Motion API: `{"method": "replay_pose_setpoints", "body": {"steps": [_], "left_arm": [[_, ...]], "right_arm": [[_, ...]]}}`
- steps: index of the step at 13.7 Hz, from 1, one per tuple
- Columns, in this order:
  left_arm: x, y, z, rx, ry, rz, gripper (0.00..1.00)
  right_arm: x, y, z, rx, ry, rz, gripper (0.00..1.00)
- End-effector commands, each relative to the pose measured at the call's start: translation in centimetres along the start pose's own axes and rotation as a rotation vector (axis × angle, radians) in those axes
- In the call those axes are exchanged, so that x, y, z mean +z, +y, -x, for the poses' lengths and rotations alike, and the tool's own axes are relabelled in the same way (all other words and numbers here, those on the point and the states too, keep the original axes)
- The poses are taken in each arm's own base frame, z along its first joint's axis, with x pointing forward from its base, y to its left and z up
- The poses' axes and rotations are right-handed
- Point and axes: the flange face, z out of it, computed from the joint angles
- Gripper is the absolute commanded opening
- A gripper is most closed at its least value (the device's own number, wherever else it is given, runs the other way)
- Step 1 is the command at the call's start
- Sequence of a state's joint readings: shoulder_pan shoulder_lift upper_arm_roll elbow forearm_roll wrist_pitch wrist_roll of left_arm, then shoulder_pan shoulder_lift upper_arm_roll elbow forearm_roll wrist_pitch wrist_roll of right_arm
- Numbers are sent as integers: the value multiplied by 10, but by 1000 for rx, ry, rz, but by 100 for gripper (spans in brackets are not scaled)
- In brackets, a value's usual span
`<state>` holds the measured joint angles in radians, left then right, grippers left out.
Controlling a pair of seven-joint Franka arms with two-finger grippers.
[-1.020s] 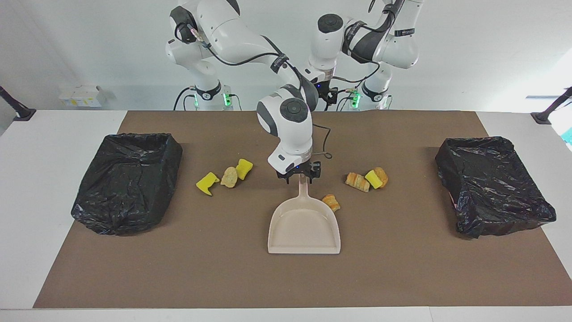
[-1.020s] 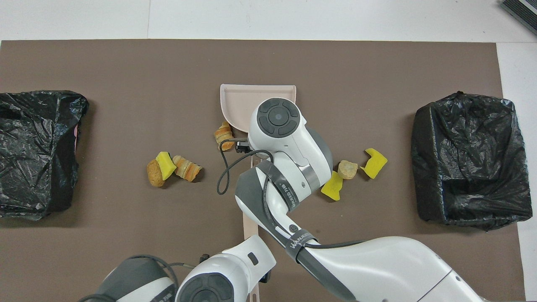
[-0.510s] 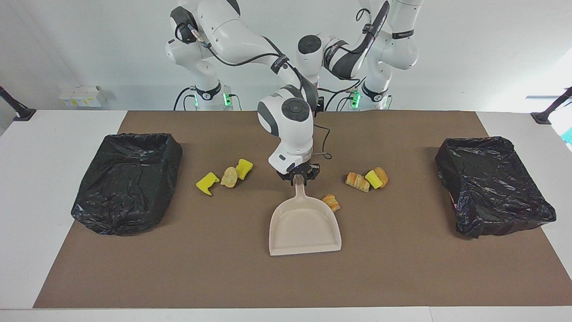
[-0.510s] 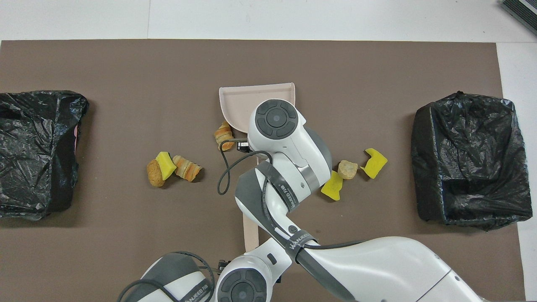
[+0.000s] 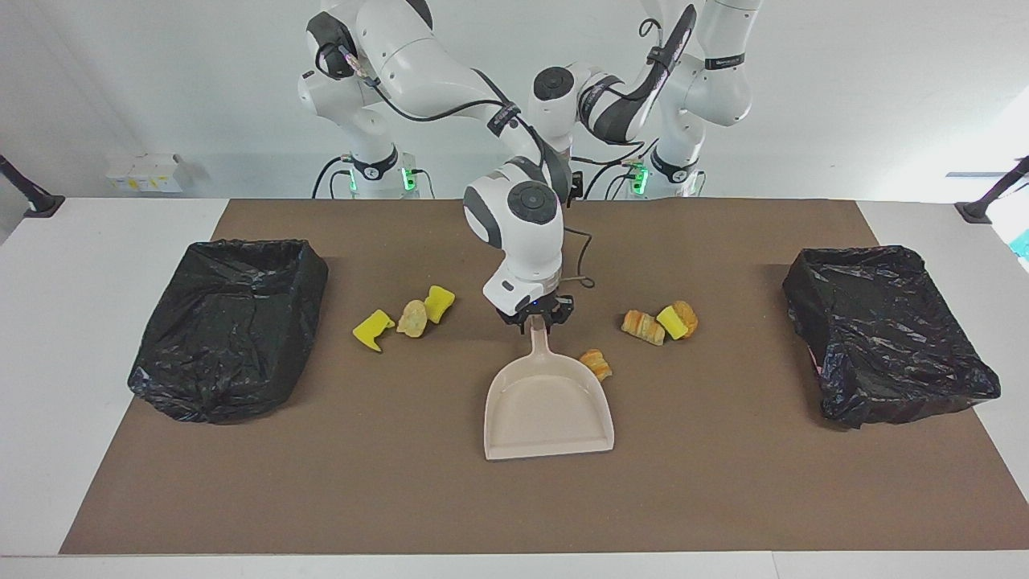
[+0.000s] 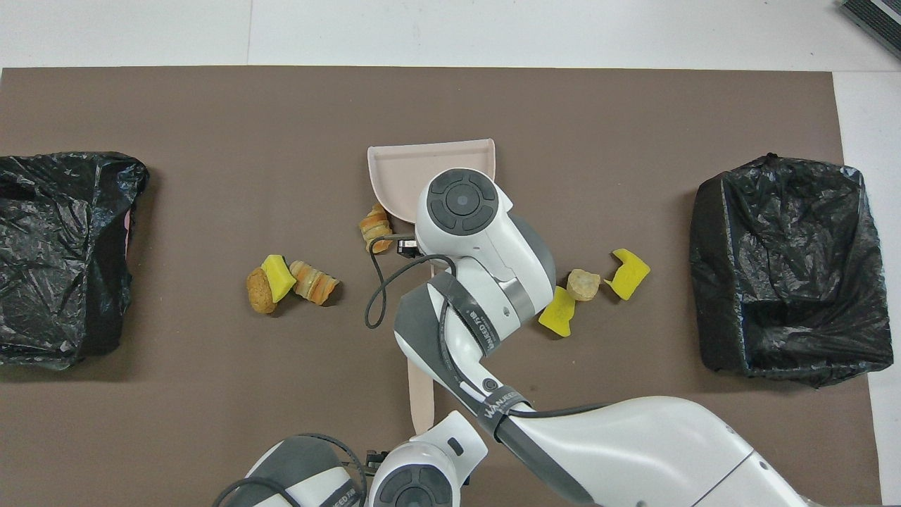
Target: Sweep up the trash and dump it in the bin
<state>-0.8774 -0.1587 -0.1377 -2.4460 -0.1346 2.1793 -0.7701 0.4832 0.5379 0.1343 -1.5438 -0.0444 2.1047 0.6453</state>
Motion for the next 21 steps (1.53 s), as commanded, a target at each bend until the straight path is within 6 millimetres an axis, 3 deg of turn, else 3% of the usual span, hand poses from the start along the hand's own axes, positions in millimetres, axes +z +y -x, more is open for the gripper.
{"method": "replay_pose_setpoints", "body": {"steps": [1,5,7,9,11,12,13,15,17,21], "left_arm": [[-1,-5,11,-26,15,22,94],[0,-3,13,-21,5,24,69],[0,-4,13,-26,-3,25,64],[0,-4,14,-42,-19,39,52],[0,-5,13,-50,-36,32,32],[-1,-6,12,-54,-45,24,13],[0,-7,12,-55,-56,16,6],[-2,-7,11,-50,-77,-1,0],[-6,-18,8,-61,-126,-44,0],[-50,-49,-29,-122,-108,-64,0]], "right_arm": [[-7,-1,1,-47,45,22,0],[-51,13,-4,-39,79,-3,0],[-72,39,-13,-82,72,12,0],[-89,66,-18,-175,50,37,0],[-97,91,-22,-291,2,64,0],[-100,106,-25,-337,-21,71,0],[-103,117,-26,-369,-40,77,0],[-106,132,-27,-461,-71,84,0],[-102,140,-24,-592,-94,85,0],[-96,148,-11,-853,-144,78,0]]}}
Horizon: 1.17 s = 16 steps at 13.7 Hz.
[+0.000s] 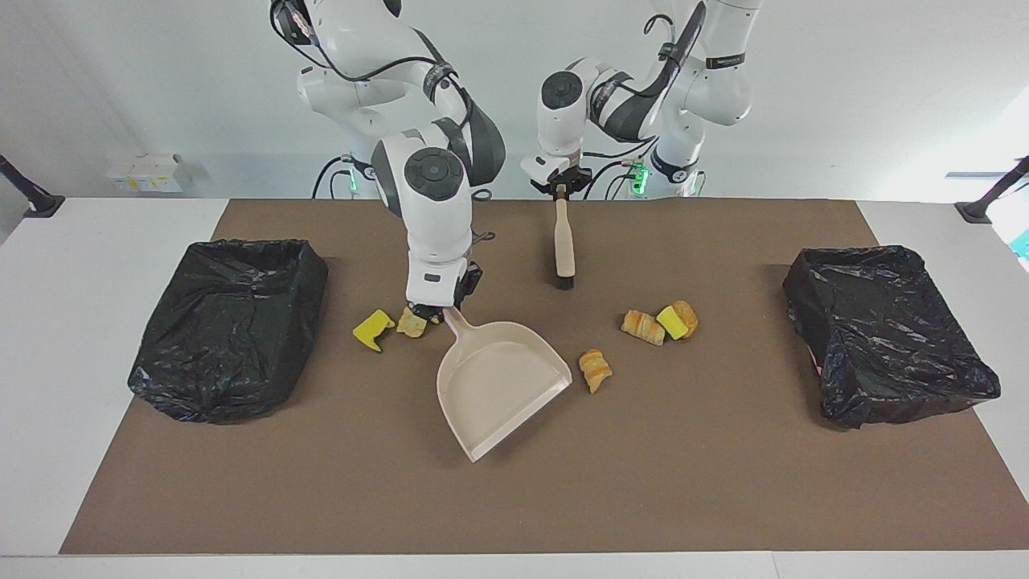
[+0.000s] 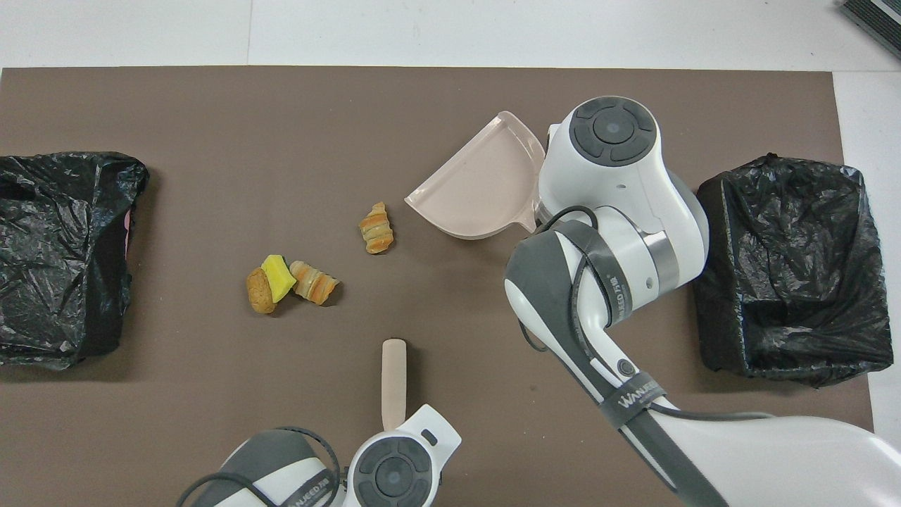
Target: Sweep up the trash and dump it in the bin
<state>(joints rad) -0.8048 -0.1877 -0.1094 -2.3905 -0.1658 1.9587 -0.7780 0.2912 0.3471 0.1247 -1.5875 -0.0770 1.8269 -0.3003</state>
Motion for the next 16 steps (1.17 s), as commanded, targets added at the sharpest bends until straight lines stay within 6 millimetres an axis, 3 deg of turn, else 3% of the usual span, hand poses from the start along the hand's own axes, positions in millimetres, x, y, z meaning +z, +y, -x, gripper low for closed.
{"method": "replay_pose_setpoints", "body": {"steps": [1,3,6,11,13,16], "left_arm": [[-38,-22,-15,-25,31,-19,0],[-61,-43,-24,-43,71,-22,0],[-89,-93,-50,-23,78,-13,0],[-93,-170,-99,-3,65,0,0],[-96,-211,-121,-17,66,11,0],[-90,-251,-135,-48,63,18,0]], "right_arm": [[-2,-8,19,-150,-31,-3,0],[1,-12,25,-225,-47,-7,0],[7,-11,41,-456,-93,-11,0],[24,-15,39,-620,-129,97,0],[37,-28,32,-681,-161,147,0],[53,-45,20,-740,-190,188,0]]}}
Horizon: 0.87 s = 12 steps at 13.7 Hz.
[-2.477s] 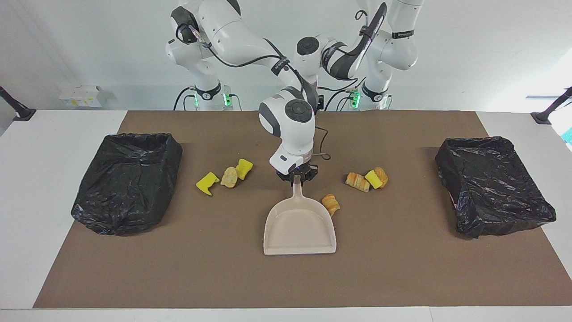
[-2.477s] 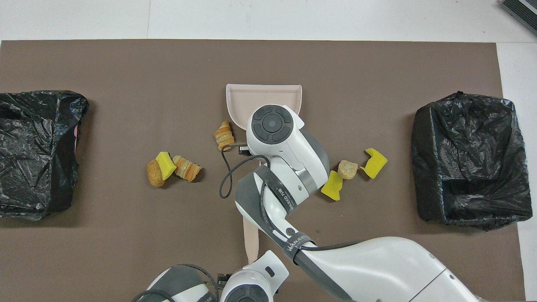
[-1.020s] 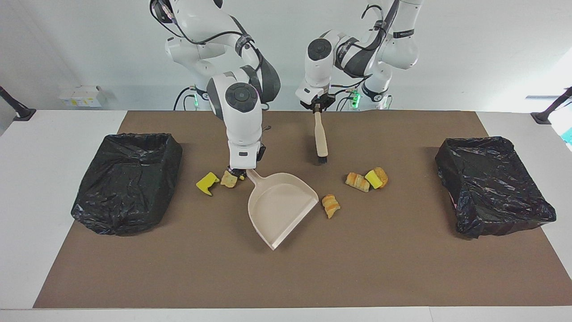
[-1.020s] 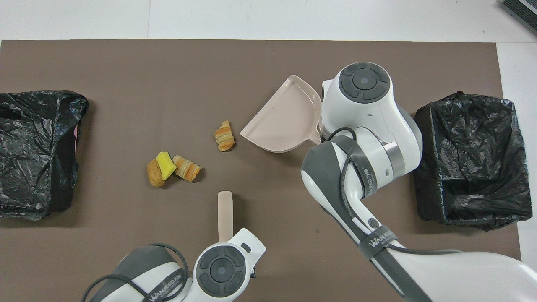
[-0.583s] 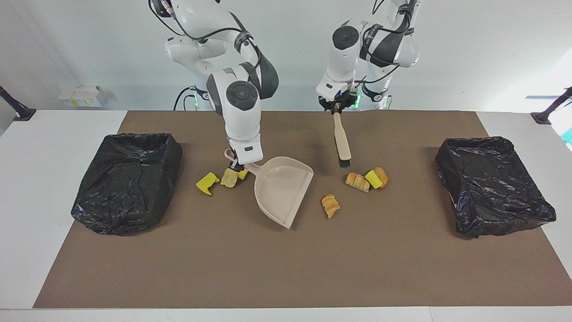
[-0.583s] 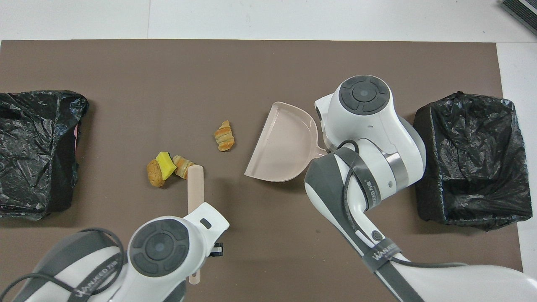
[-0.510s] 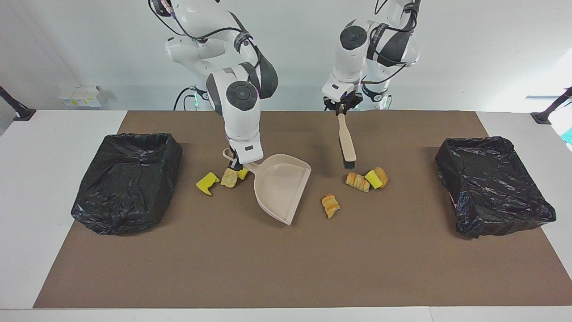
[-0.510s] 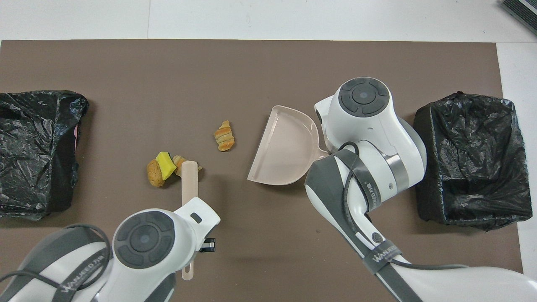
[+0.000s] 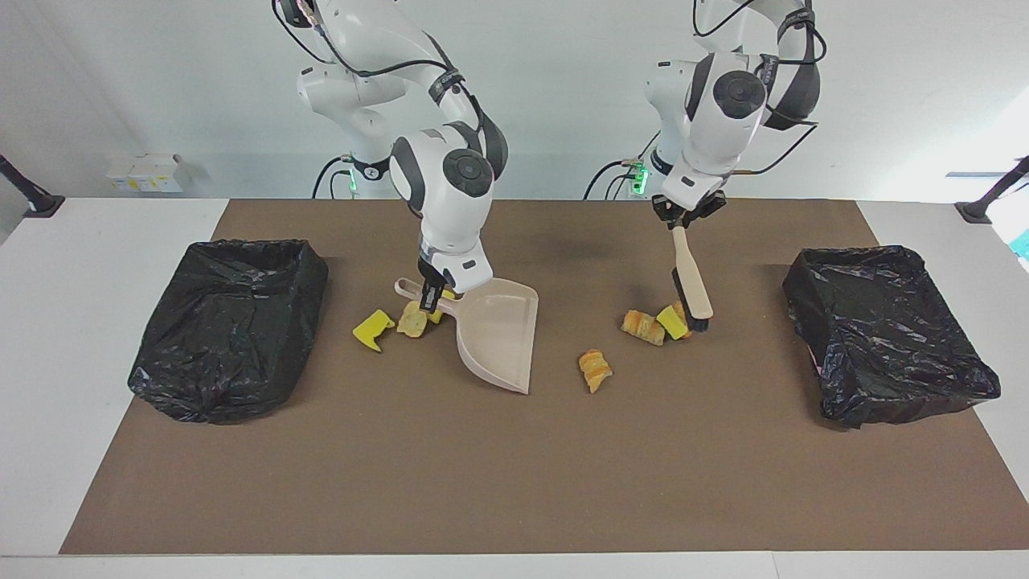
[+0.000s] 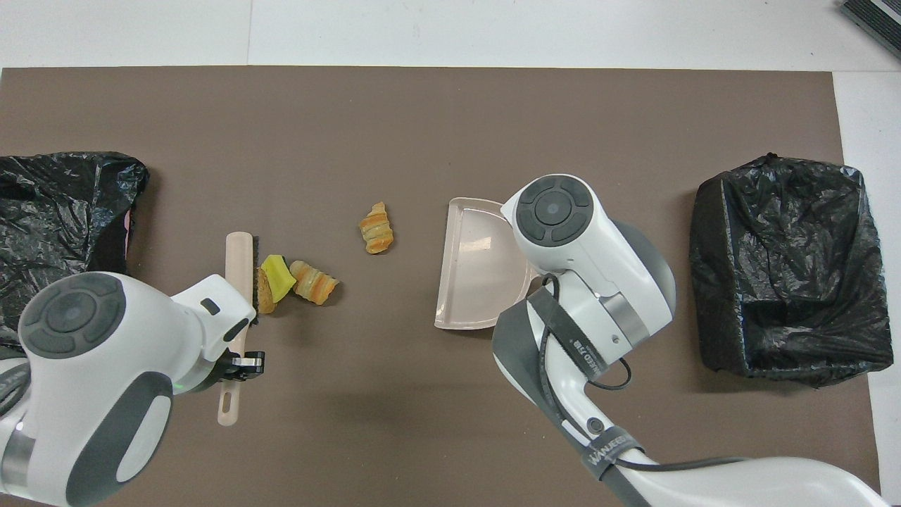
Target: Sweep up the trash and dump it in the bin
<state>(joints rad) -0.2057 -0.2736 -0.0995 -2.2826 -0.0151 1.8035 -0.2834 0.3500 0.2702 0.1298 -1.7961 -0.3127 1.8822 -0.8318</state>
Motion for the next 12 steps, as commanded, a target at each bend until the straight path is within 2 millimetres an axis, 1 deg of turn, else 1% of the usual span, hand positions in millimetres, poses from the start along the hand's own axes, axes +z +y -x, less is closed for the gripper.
{"method": "replay_pose_setpoints", "body": {"steps": [1,3,5,7,8,9,10,12], "left_arm": [[0,-21,-10,-21,5,-11,0],[2,-33,-12,-52,-2,-7,0],[9,-53,-12,-91,-11,-1,0],[16,-72,-17,-90,-13,10,0],[24,-77,-17,-90,-23,12,0],[39,-76,-13,-91,-44,8,0],[50,-72,-11,-86,-47,6,0],[62,-69,-11,-91,-40,7,0]], "right_arm": [[8,-3,-12,-60,-4,30,0],[9,-3,-13,-60,0,33,0],[7,-2,-15,-64,9,42,0],[8,-2,-15,-63,8,41,0],[8,-2,-15,-65,8,41,0],[8,-2,-15,-65,9,42,0],[7,-2,-16,-64,15,46,0],[8,-2,-16,-63,17,45,0]]}}
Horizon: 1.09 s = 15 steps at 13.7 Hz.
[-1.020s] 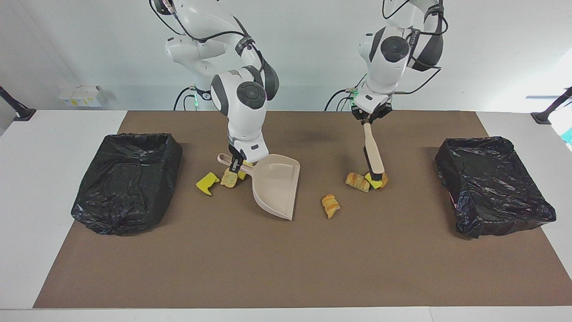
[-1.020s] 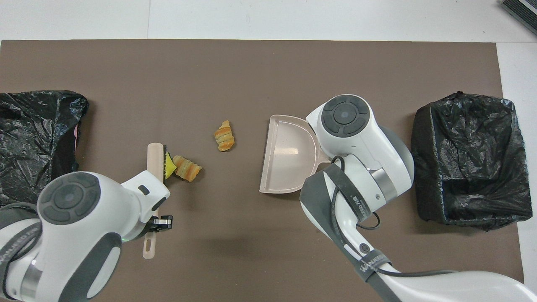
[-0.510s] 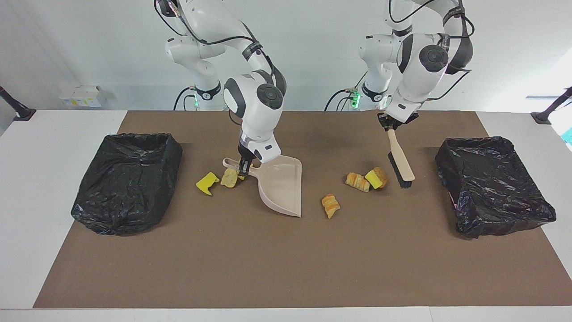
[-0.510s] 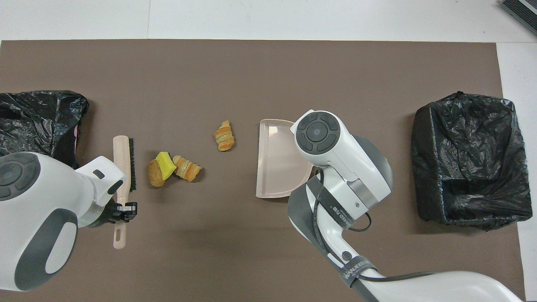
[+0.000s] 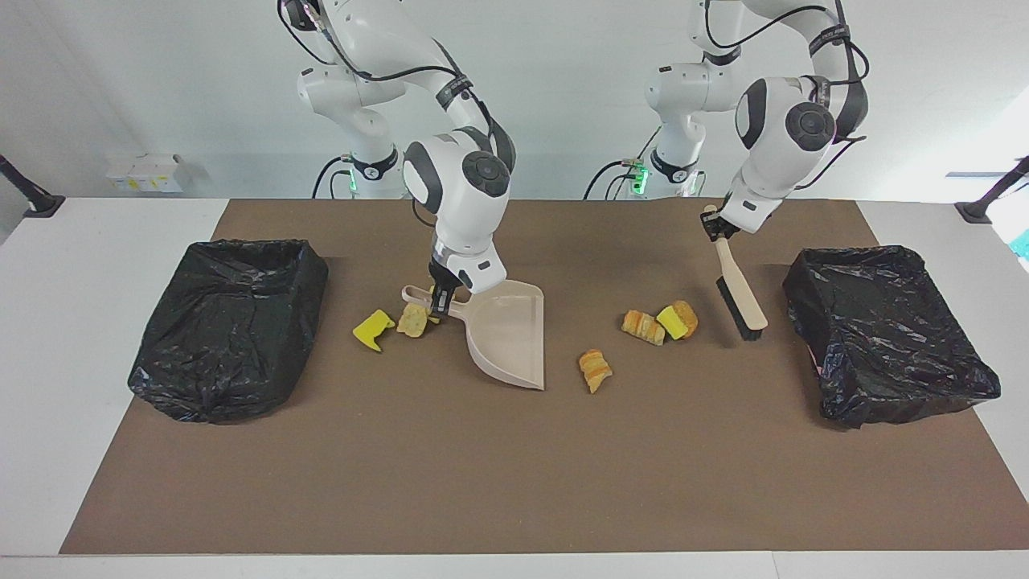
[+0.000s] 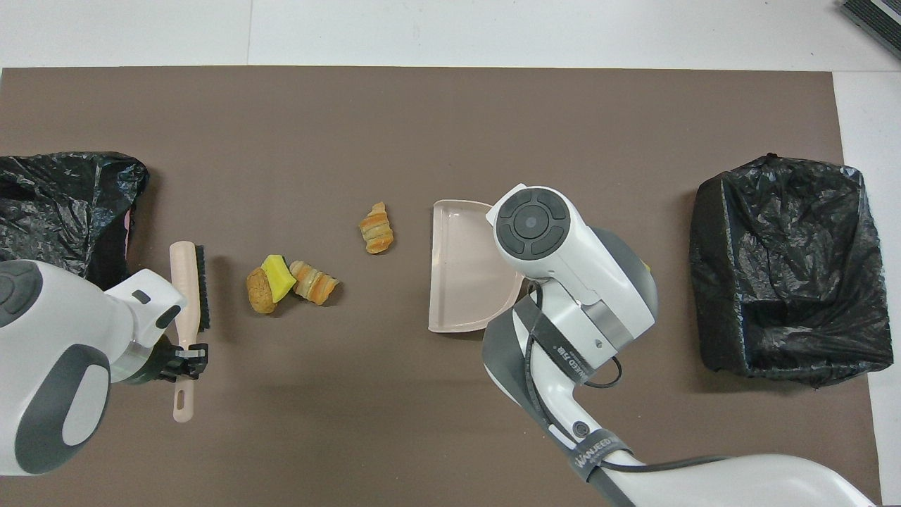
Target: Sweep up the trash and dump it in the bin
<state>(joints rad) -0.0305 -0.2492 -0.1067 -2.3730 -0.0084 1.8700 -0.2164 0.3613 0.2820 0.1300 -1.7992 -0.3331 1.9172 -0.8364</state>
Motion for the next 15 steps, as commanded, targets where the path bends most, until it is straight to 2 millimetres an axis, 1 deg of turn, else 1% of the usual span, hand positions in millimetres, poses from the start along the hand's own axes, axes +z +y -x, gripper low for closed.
{"method": "replay_pose_setpoints", "body": {"steps": [1,3,5,6,8,9,10,11,12,13,15], "left_arm": [[17,7,3,17,9,-14,0],[25,27,2,61,10,-16,0],[31,51,2,113,28,-19,0],[36,57,1,113,16,-6,0],[35,71,2,122,34,31,0],[36,81,5,133,32,46,0],[47,95,7,152,6,53,0],[51,105,9,157,-4,73,0],[51,113,11,152,-5,109,0],[49,127,15,165,7,133,0],[47,152,27,222,31,132,0]], "right_arm": [[5,-2,-7,-36,15,17,0],[5,-2,-7,-34,18,17,0],[4,-2,-8,-29,19,16,0],[4,-2,-8,-27,20,17,0],[6,-1,-12,-25,36,22,0],[6,-1,-13,-23,42,24,0],[5,-2,-15,-21,45,26,0],[5,-3,-17,-15,50,29,0],[7,-3,-19,-7,50,27,0],[8,-6,-27,0,55,32,0],[12,-9,-37,24,59,32,0]]}}
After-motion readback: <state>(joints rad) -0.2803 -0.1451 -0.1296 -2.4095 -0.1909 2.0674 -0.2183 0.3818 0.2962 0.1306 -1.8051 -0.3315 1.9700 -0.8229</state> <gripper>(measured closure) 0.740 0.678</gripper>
